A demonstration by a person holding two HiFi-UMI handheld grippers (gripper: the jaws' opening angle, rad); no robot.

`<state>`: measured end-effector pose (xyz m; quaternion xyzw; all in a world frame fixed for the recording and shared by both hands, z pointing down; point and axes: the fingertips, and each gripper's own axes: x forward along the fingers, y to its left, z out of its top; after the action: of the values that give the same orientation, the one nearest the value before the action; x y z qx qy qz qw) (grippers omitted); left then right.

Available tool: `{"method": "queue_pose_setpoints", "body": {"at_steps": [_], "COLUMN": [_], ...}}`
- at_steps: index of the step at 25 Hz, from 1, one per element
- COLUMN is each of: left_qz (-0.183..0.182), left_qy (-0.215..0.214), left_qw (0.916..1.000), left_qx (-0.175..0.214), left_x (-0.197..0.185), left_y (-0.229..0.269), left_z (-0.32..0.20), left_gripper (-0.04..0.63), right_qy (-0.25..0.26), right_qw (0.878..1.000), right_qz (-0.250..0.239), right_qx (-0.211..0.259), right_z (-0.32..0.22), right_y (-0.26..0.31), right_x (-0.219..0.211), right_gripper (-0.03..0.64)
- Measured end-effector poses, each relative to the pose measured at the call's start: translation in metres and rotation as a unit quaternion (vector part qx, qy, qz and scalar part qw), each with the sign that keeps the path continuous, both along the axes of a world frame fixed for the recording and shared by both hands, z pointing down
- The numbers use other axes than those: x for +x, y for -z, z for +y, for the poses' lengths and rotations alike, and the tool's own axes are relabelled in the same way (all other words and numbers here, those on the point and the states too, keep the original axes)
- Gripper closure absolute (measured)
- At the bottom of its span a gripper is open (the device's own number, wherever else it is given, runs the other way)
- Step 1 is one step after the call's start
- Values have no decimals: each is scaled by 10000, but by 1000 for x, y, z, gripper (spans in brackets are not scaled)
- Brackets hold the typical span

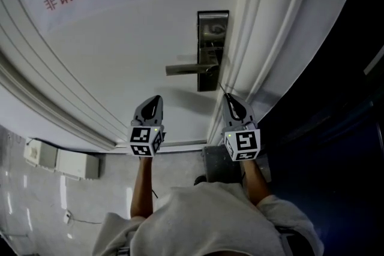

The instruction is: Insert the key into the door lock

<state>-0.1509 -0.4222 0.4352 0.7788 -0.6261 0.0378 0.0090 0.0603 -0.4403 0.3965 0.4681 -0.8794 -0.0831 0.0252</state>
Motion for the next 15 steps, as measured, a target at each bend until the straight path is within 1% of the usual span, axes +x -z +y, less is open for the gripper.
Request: {"method": "queue_pose_setpoints", "body": {"at_steps": [7, 15], "left_qz": [-18, -39], "left_qy": [-15, -382], "left_qw": [9999, 9990], "left_qx": [-139, -210], "left_x": [-5, -8], "left_y": [-12, -17], "left_z": [-7, -12], "left_gripper": [578, 578], "right_qy": [-39, -330], "right_qw": [9999, 9992], "right_qz": [15, 99], "right_qx": [-148, -221], "right_z": [-11, -6], "right_y": [-14, -20], "right_x": [-1, -10], "right_gripper": [586, 586]}}
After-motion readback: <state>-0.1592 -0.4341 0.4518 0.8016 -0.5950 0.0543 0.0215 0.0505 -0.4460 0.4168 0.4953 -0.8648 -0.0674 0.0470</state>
